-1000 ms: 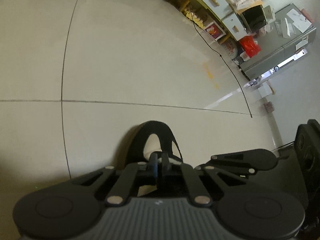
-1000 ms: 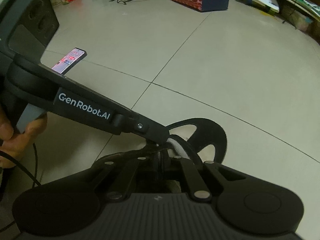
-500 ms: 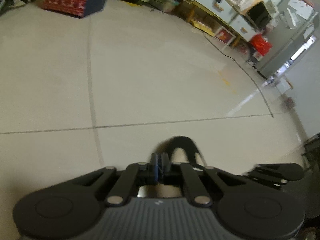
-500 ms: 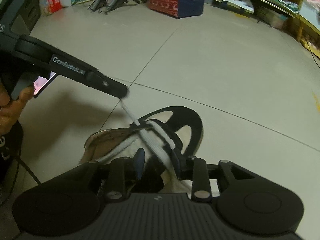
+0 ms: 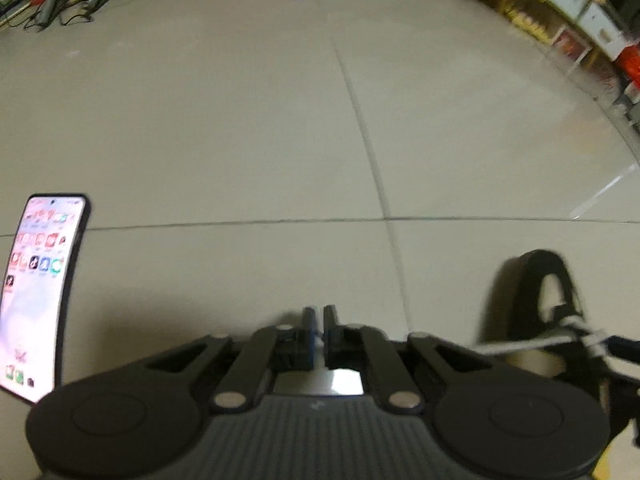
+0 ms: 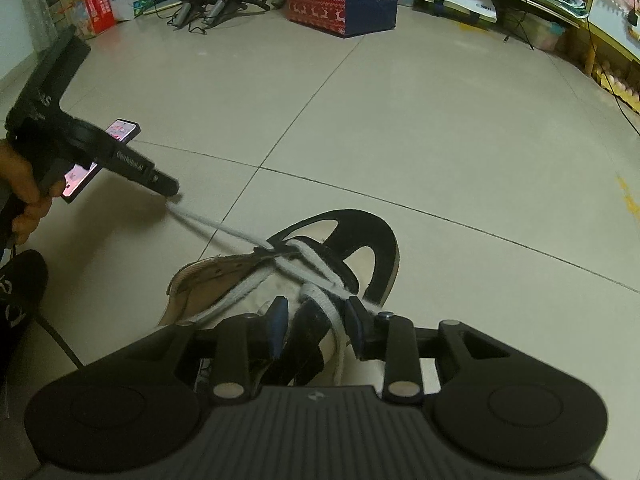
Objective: Lace up shoes with both hands
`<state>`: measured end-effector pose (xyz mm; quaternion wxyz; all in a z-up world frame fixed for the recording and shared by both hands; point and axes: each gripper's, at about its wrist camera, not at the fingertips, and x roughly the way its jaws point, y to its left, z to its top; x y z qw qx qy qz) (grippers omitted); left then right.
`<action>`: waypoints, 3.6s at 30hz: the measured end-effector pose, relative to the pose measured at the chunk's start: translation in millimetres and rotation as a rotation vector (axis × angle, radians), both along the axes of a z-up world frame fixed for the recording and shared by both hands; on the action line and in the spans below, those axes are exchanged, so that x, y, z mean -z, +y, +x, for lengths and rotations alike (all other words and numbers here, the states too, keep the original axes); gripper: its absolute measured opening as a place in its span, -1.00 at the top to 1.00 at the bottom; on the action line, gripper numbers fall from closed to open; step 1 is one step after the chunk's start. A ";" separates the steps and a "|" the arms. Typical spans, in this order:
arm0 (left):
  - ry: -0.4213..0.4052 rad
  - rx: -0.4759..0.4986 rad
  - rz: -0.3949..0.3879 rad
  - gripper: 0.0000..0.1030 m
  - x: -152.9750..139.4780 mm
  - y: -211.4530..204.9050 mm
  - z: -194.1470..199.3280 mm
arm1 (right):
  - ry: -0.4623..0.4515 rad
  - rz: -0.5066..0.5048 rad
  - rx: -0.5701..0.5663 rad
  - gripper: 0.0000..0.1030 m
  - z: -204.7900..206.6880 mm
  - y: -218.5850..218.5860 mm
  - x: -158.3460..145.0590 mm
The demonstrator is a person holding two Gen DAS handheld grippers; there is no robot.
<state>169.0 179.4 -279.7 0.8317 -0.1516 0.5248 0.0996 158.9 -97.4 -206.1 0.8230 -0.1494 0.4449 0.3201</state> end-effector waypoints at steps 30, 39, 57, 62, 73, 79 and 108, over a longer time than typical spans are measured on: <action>-0.090 0.698 -0.074 0.98 -32.3 -87.7 13.2 | 0.018 -0.021 0.038 0.32 -4.0 -1.8 -3.9; 0.006 0.572 -0.032 0.98 -19.0 -56.5 -1.4 | 0.022 -0.020 0.081 0.18 -1.2 -7.9 -0.7; 0.102 0.531 -0.024 0.64 -17.0 -21.3 -24.0 | 0.059 0.002 0.111 0.14 3.5 -7.6 0.5; 0.011 0.630 -0.015 0.34 -31.9 -53.8 -13.7 | 0.060 -0.001 0.110 0.14 2.9 -6.9 0.0; -0.078 0.761 0.018 0.36 -41.0 -111.9 19.8 | 0.065 0.005 0.112 0.14 3.7 -8.6 0.4; -0.071 0.738 -0.016 0.41 -35.5 -103.5 25.6 | 0.067 0.007 0.110 0.12 4.4 -8.6 1.3; -0.118 0.643 -0.165 -0.20 -28.7 -76.2 -10.1 | 0.268 0.066 0.439 -0.05 5.2 -8.1 -23.0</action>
